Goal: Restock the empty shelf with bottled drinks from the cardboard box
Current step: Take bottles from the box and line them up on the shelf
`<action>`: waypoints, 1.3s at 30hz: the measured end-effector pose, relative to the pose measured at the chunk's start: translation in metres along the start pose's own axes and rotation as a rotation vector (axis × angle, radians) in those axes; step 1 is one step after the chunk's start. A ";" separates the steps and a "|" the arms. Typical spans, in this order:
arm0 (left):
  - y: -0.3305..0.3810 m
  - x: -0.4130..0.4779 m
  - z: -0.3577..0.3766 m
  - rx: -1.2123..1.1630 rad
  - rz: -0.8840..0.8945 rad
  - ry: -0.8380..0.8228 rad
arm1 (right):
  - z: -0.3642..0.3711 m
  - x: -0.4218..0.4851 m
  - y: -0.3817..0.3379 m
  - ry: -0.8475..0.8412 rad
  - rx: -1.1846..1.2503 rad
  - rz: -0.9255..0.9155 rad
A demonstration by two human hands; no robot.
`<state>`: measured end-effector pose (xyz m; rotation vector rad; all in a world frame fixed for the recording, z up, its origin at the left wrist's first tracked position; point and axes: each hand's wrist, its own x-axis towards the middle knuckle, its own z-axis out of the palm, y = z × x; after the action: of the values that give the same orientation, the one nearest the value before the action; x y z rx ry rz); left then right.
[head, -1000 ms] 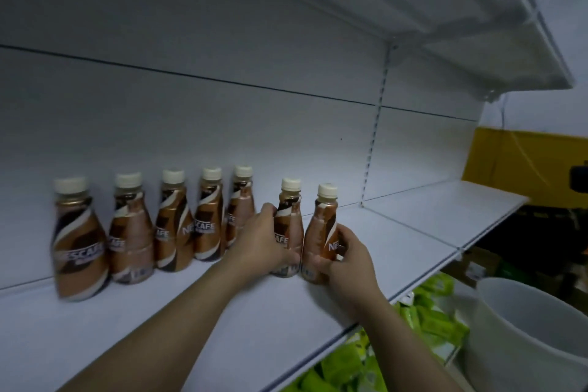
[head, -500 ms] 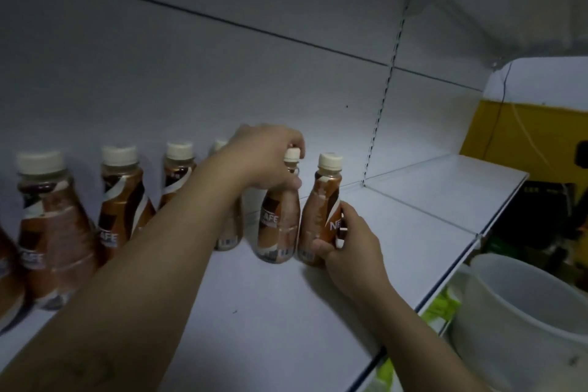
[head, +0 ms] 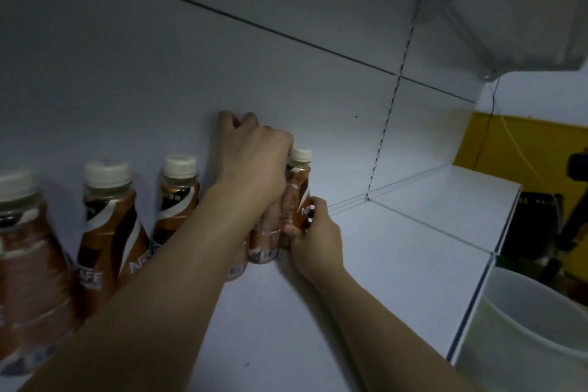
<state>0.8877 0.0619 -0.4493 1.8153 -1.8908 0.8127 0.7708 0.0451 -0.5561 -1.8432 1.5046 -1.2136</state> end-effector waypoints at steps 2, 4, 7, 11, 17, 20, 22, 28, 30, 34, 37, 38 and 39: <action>-0.001 -0.001 -0.001 -0.018 -0.011 0.005 | 0.000 0.000 0.004 -0.028 0.009 -0.027; -0.001 -0.001 -0.002 -0.029 -0.020 0.006 | -0.006 -0.001 0.007 -0.143 0.086 -0.019; -0.002 -0.001 -0.001 -0.029 -0.021 0.007 | -0.006 -0.003 0.011 -0.226 0.064 -0.001; -0.002 -0.002 0.000 -0.026 0.015 -0.005 | 0.001 -0.003 0.005 -0.195 -0.043 0.008; 0.003 -0.006 -0.010 -0.064 0.049 -0.014 | 0.001 -0.003 0.000 -0.231 -0.295 0.082; 0.021 -0.023 -0.015 -0.221 0.006 -0.003 | -0.019 -0.008 -0.011 -0.197 -0.563 0.109; 0.034 -0.034 -0.019 -0.338 0.006 -0.040 | -0.047 -0.015 -0.016 -0.150 -0.627 0.090; 0.090 -0.074 -0.047 -0.546 0.129 -0.141 | -0.148 -0.068 -0.003 0.028 -0.751 -0.096; 0.119 -0.087 -0.054 -0.537 0.255 -0.158 | -0.178 -0.095 0.008 0.067 -0.783 -0.082; 0.186 -0.121 -0.062 -0.625 0.447 -0.243 | -0.228 -0.158 0.051 0.114 -0.834 0.031; 0.228 -0.150 -0.058 -0.679 0.538 -0.289 | -0.263 -0.209 0.089 0.124 -0.869 0.170; 0.242 -0.161 -0.056 -0.698 0.571 -0.320 | -0.273 -0.228 0.103 0.122 -0.903 0.228; 0.255 -0.173 -0.053 -0.706 0.616 -0.362 | -0.282 -0.246 0.117 0.123 -0.938 0.290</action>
<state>0.6432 0.2253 -0.5555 0.9921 -2.5749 -0.0796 0.4668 0.2905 -0.5913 -1.9492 2.5884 -0.4908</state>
